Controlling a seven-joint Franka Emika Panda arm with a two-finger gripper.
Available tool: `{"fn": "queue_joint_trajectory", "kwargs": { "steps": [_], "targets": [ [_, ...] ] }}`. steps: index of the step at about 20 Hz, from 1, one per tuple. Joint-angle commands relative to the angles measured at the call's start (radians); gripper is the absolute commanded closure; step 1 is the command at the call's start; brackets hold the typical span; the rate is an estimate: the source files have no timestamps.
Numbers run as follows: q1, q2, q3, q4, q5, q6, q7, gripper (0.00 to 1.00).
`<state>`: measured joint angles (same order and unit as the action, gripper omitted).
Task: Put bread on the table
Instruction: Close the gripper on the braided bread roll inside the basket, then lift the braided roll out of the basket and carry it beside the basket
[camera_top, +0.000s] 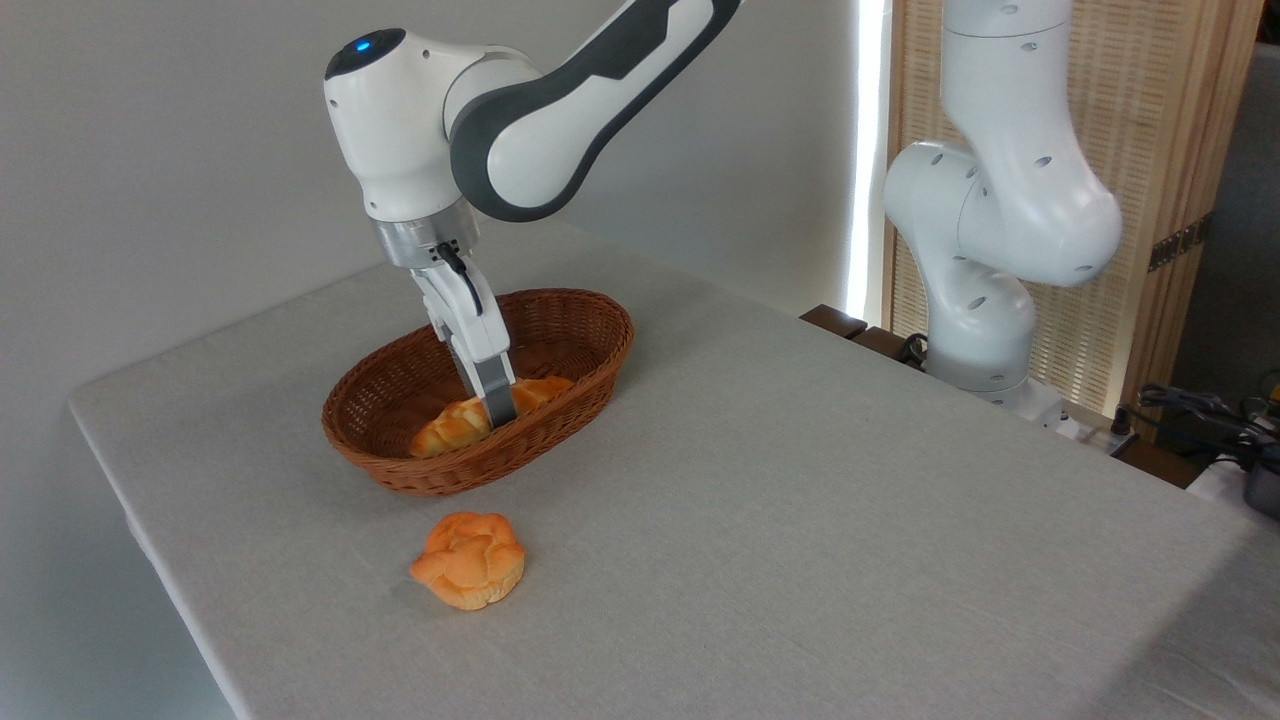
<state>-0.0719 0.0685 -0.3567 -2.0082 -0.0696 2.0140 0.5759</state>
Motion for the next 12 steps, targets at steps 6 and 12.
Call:
{"fn": "queue_joint_trajectory", "kwargs": {
  "steps": [6, 12],
  "targets": [
    [-0.002, -0.006, 0.002, 0.005, 0.013, -0.008, -0.001, 0.64],
    [0.006, -0.004, -0.007, 0.141, -0.074, -0.187, -0.004, 0.64]
  ]
}}
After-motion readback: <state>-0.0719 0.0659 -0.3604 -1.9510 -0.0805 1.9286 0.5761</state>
